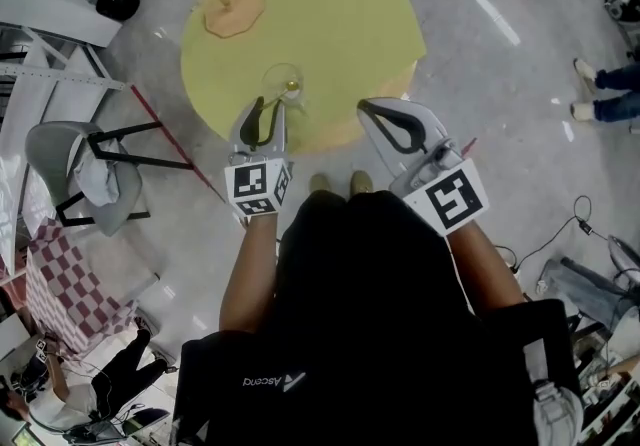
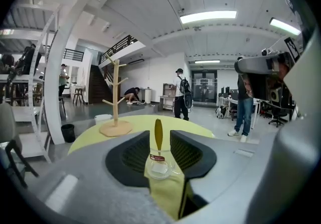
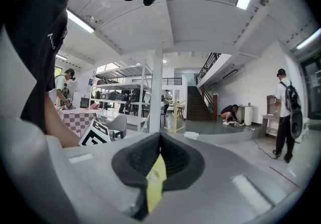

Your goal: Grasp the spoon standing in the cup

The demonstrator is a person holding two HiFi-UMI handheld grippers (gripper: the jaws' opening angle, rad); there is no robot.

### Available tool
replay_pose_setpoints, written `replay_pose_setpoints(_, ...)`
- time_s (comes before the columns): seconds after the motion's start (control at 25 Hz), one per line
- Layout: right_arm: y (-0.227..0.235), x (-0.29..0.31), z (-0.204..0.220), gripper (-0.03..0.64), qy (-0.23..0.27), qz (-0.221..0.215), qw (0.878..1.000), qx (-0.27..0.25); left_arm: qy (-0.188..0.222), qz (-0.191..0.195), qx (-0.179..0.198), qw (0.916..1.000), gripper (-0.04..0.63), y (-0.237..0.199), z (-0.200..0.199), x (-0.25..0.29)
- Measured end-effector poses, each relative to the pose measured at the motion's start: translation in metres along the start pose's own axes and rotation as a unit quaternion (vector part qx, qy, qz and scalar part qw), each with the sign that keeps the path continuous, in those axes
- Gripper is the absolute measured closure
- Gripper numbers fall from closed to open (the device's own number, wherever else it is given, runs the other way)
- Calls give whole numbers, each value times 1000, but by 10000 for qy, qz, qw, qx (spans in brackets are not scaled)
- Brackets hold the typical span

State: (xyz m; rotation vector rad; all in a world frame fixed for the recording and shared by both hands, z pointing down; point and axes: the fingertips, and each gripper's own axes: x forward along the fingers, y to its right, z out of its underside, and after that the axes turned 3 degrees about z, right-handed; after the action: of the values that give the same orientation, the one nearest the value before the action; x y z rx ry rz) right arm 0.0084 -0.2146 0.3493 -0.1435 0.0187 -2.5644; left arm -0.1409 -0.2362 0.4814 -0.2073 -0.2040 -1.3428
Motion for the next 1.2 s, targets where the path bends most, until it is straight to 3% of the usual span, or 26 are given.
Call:
replay_pose_setpoints(0.16,8,-1,3,614,-70,128,9999,28,-99,-135,-50,9998,551,-4,-1,6)
replay_pose_setpoints(0.44,14,-3,6,614,-75,182,9998,38,106,-123,-72,9998,551,-3,-18,3)
replay_pose_setpoints(0.64,11,3,5,614,-47,166,9998,91,281,11,132,9995,551,-3,-39,-2)
replay_pose_setpoints(0.88,10,9,-7,614,111,189,9997,73,544,270,362,9975,551,4,-75,-20)
replay_pose_setpoints(1.2,7,13,-23,614,312,222,9989,254,974,363,396,9938,551,10,-127,-54)
